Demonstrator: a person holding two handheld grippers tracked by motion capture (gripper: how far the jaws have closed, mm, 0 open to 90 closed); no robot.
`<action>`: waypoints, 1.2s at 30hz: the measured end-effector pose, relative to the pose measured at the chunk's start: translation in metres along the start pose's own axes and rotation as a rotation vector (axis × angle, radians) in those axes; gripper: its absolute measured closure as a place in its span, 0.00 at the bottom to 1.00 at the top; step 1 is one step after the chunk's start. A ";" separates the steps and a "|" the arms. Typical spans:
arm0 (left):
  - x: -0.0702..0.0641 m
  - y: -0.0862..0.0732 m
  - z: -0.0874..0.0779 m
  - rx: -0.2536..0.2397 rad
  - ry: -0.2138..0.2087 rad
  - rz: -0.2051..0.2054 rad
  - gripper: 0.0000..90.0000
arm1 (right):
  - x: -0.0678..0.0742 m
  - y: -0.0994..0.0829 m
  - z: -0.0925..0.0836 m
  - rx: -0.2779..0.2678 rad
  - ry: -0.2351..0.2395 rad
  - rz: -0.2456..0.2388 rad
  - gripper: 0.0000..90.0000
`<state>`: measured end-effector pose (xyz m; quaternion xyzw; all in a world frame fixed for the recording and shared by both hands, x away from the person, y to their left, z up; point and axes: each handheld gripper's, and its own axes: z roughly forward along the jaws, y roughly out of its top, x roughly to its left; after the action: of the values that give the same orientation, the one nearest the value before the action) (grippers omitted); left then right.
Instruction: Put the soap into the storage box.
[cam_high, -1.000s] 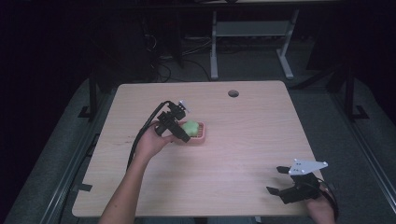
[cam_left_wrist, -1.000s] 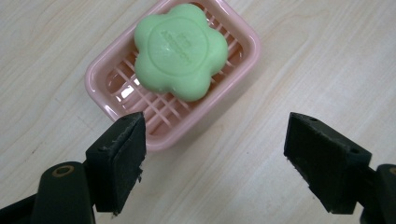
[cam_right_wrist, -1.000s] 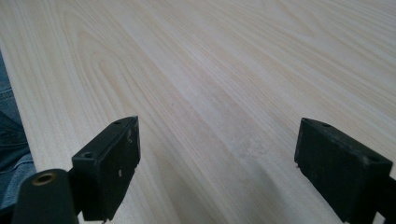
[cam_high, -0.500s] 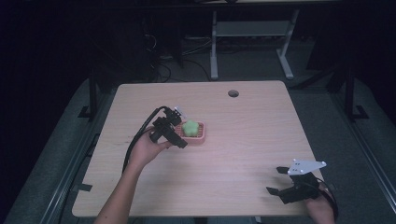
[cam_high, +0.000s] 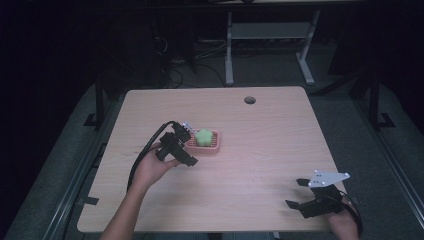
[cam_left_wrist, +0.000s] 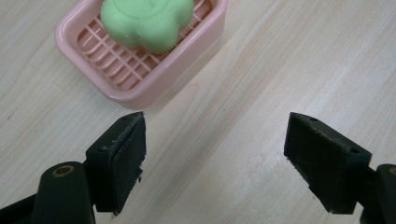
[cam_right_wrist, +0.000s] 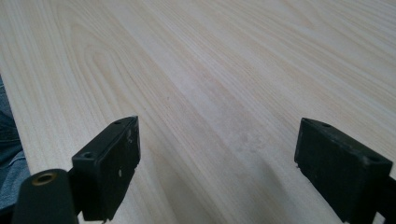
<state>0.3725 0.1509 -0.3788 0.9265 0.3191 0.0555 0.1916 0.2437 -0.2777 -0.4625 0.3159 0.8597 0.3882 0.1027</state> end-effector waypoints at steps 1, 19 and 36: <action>-0.001 -0.001 0.000 -0.001 0.000 0.000 0.23 | 0.000 0.000 0.000 0.000 0.000 0.001 0.15; -0.015 -0.030 -0.002 -0.012 -0.005 0.014 0.23 | -0.001 -0.001 0.001 0.008 -0.003 0.009 0.15; -0.020 -0.062 0.000 -0.023 -0.004 -0.011 0.23 | -0.001 -0.002 0.002 0.010 -0.007 0.011 0.15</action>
<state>0.3218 0.1832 -0.4028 0.9226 0.3230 0.0562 0.2035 0.2445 -0.2781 -0.4649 0.3225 0.8594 0.3836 0.1019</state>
